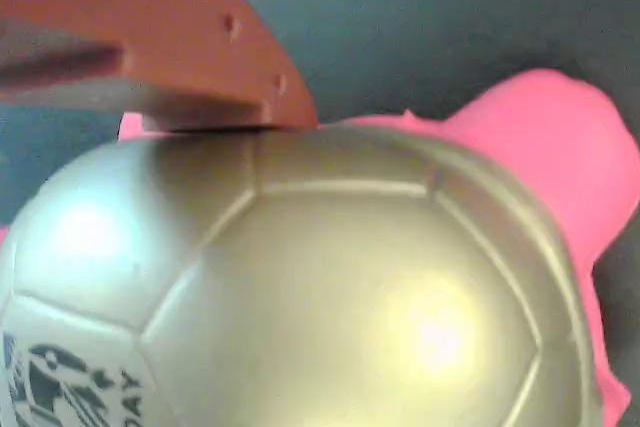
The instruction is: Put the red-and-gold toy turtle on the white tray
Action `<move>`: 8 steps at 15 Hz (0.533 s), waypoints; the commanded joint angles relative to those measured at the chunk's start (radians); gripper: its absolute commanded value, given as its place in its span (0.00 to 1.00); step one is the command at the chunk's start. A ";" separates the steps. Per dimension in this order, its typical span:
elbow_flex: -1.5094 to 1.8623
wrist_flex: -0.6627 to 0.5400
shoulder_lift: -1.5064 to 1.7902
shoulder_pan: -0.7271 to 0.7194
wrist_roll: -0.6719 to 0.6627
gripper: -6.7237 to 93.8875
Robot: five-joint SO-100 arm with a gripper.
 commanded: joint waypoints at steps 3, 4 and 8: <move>-0.057 0.006 0.032 0.018 0.002 0.14; -0.060 0.006 0.032 0.018 0.005 0.07; -0.049 0.000 0.086 0.023 0.064 0.07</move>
